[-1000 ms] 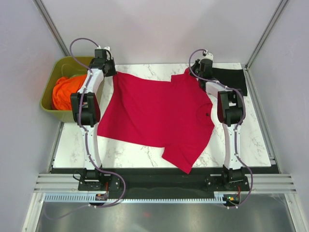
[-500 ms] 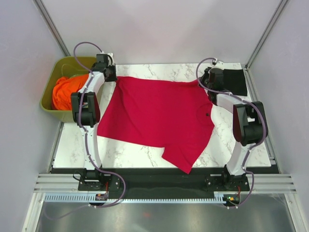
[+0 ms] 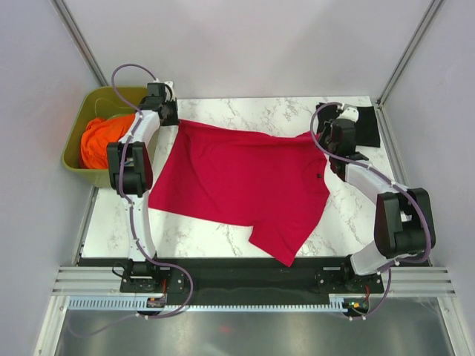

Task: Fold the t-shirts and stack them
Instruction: Fold the tshirt

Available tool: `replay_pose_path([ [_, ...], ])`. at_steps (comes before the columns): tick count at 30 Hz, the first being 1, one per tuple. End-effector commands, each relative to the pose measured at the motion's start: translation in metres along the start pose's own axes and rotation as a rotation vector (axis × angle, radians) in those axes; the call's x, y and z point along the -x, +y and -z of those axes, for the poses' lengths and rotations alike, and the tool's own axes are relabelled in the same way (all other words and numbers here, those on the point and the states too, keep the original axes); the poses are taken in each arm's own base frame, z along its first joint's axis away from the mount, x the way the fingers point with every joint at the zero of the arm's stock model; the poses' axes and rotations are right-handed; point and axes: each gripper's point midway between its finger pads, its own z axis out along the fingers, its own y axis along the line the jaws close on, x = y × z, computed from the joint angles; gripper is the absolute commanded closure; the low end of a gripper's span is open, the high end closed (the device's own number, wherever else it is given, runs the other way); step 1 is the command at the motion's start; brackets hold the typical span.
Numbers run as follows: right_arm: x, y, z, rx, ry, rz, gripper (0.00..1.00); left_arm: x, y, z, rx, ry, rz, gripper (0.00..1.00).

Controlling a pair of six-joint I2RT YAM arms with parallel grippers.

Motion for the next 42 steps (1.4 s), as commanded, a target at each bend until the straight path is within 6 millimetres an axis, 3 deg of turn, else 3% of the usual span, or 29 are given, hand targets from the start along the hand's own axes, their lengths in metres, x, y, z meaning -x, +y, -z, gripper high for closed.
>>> replay_pose_path([
  [1,0.001,-0.004,0.019,-0.024,0.016,-0.035,1.0,0.031,0.002,0.027,0.021,-0.086,-0.003,0.98],
  [5,-0.043,-0.021,0.034,-0.146,0.106,-0.127,1.0,0.011,0.009,0.029,0.069,-0.047,0.036,0.98],
  [7,-0.047,-0.026,0.042,-0.173,0.091,-0.182,1.0,0.008,0.011,0.029,0.088,-0.042,0.018,0.98],
  [8,-0.06,-0.03,0.046,-0.18,0.109,-0.191,1.0,0.008,0.017,0.029,0.12,-0.044,0.012,0.98],
  [11,-0.069,-0.021,0.052,-0.136,0.114,-0.228,1.0,0.003,0.023,0.032,0.168,-0.031,0.018,0.98],
  [14,-0.089,-0.022,0.058,-0.147,0.157,-0.22,1.0,0.001,0.027,0.034,0.191,-0.021,0.026,0.98],
  [22,-0.098,-0.022,0.072,-0.162,0.148,-0.216,1.0,-0.019,0.03,0.038,0.22,0.05,0.061,0.98],
  [31,-0.114,-0.016,0.078,-0.164,0.168,-0.186,1.0,-0.044,0.029,0.056,0.252,0.14,0.064,0.98],
  [38,-0.122,-0.015,0.084,-0.183,0.195,-0.185,1.0,-0.05,0.024,0.06,0.311,0.169,-0.008,0.98],
  [39,-0.121,-0.013,0.083,-0.176,0.197,-0.19,1.0,-0.048,0.02,0.058,0.31,0.174,-0.029,0.92],
  [42,-0.115,-0.012,0.09,-0.189,0.225,-0.18,0.82,-0.047,0.016,0.069,0.368,0.194,-0.061,0.65],
])
